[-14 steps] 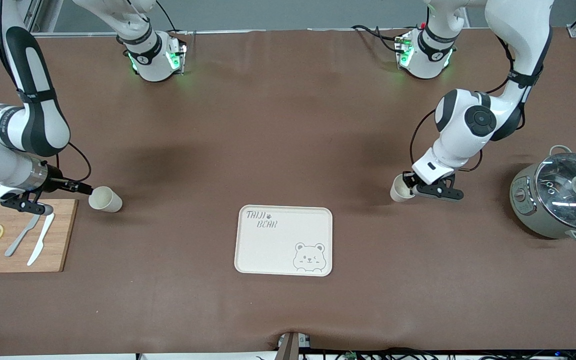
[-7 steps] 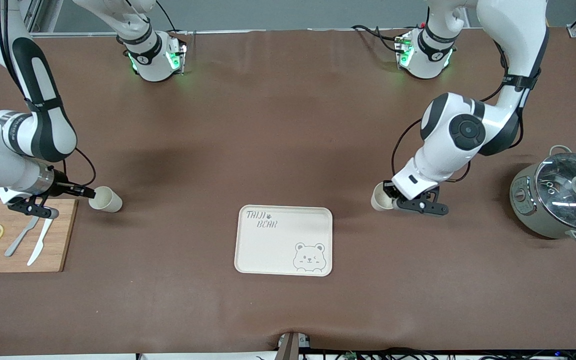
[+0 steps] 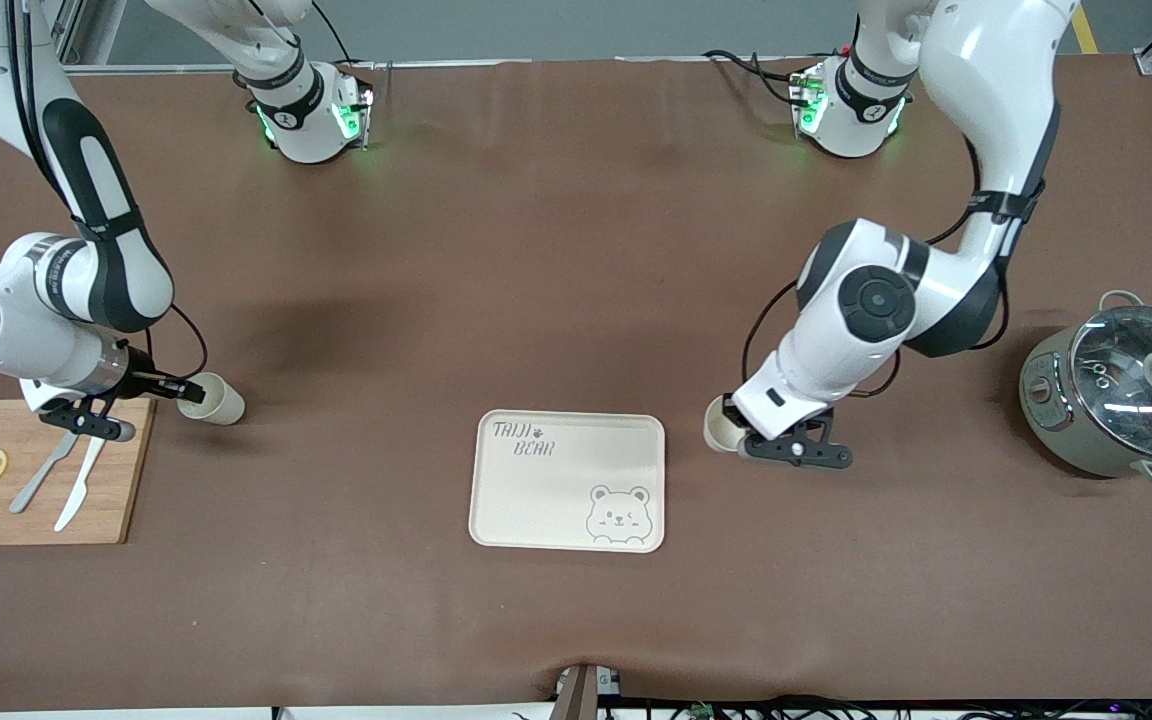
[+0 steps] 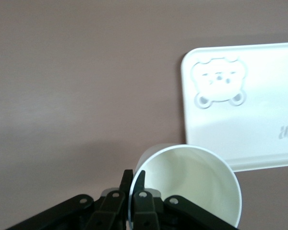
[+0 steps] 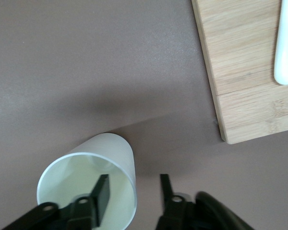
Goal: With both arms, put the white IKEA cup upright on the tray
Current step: 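Carry the cup with the left gripper onto the bear tray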
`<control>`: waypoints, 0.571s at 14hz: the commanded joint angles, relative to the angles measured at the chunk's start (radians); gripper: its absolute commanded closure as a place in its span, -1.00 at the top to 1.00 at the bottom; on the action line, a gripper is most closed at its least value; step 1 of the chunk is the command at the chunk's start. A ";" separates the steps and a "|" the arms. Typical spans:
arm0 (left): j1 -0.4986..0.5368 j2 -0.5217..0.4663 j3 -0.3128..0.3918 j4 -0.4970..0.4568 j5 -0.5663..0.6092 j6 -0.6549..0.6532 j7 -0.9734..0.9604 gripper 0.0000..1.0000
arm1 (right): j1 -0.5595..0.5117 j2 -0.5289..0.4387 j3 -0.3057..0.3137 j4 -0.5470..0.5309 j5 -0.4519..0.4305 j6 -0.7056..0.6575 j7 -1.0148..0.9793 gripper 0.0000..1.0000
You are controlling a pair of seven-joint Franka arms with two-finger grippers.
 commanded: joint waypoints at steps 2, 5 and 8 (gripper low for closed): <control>-0.075 0.112 0.020 0.135 0.026 -0.031 -0.079 -1.00 | -0.004 -0.004 0.014 -0.011 0.034 0.017 0.009 -0.50; -0.164 0.149 0.072 0.172 0.035 -0.030 -0.156 -1.00 | -0.004 -0.006 0.014 -0.011 0.038 0.014 0.009 -0.82; -0.206 0.187 0.087 0.170 0.040 0.016 -0.211 -1.00 | -0.004 -0.006 0.014 -0.008 0.038 0.010 0.008 -1.00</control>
